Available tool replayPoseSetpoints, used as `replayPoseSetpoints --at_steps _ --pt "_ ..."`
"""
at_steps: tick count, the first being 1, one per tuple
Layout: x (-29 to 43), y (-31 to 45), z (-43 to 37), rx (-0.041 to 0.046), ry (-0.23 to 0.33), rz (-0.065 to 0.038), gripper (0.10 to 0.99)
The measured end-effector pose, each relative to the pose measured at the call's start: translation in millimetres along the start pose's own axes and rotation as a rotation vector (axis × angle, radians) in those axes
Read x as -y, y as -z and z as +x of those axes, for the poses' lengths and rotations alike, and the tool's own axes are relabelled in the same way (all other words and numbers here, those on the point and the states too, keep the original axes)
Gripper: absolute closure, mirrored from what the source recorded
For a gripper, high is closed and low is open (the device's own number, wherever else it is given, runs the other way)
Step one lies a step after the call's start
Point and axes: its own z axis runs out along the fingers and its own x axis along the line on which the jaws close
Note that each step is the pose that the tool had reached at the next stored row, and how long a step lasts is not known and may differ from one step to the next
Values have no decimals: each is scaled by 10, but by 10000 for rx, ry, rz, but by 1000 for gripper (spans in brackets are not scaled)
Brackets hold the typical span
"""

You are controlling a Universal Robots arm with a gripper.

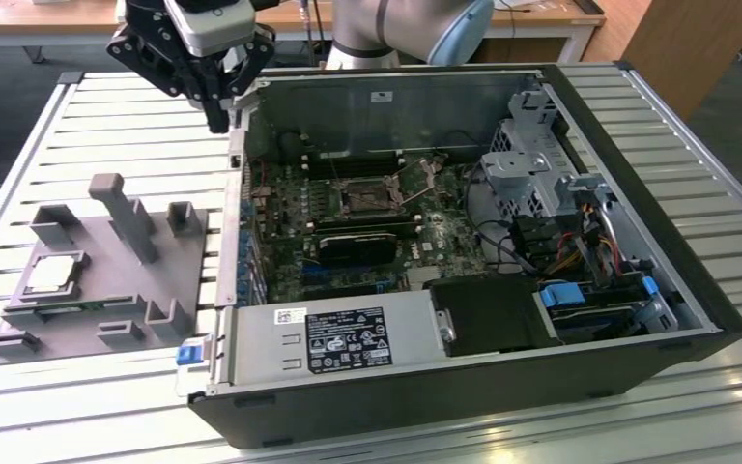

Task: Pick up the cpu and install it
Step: 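Reach for the cpu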

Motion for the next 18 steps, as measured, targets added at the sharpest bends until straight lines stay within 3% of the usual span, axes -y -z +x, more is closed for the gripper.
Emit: replayPoseSetpoints --at_steps 10,18 --pt "6 2 80 -6 -1 1 980" --pt "15 3 196 -7 0 1 980"
